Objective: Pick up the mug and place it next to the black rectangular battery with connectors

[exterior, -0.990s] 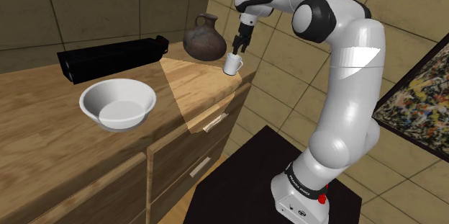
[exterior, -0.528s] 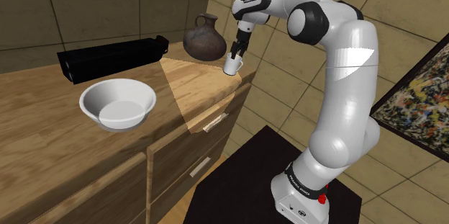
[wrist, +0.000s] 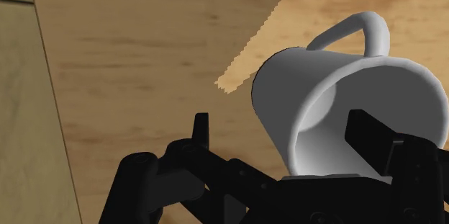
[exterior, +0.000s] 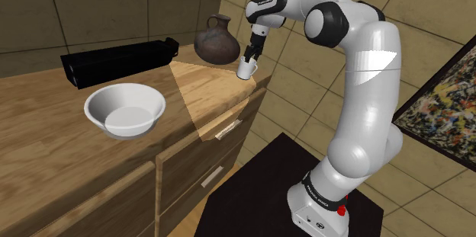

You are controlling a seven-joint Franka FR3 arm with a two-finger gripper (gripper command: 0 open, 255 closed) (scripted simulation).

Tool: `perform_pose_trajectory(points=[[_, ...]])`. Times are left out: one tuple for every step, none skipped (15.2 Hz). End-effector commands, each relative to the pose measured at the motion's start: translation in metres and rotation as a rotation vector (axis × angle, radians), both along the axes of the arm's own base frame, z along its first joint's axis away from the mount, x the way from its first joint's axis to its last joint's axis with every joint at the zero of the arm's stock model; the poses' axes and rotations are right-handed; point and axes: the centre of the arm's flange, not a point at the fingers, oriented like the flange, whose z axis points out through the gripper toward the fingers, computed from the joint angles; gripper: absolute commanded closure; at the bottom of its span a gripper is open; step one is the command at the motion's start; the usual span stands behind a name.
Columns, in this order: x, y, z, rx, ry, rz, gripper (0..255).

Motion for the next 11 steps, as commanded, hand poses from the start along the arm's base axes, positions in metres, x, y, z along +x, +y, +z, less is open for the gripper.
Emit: perform_pose_trajectory(points=[[0.0,0.0,0.0,0.0,0.0,0.0,0],[0.0,0.0,0.0,0.0,0.0,0.0,255],[0.0,0.0,0.0,0.0,0.0,0.0,255],[0.0,0.0,0.0,0.0,0.0,0.0,255],[0.0,0.0,0.0,0.0,0.0,0.0,255],[0.0,0.0,0.0,0.0,0.0,0.0,255],[0.0,0.0,0.0,0.0,0.0,0.0,255],[0.0001,0.0,0.0,0.0,0.0,0.0,255],[0.0001,0.0,0.0,0.0,0.0,0.0,255],[0.0,-0.0001,0.0,0.0,0.0,0.0,255],[0.0,0.0,0.0,0.0,0.0,0.0,255]])
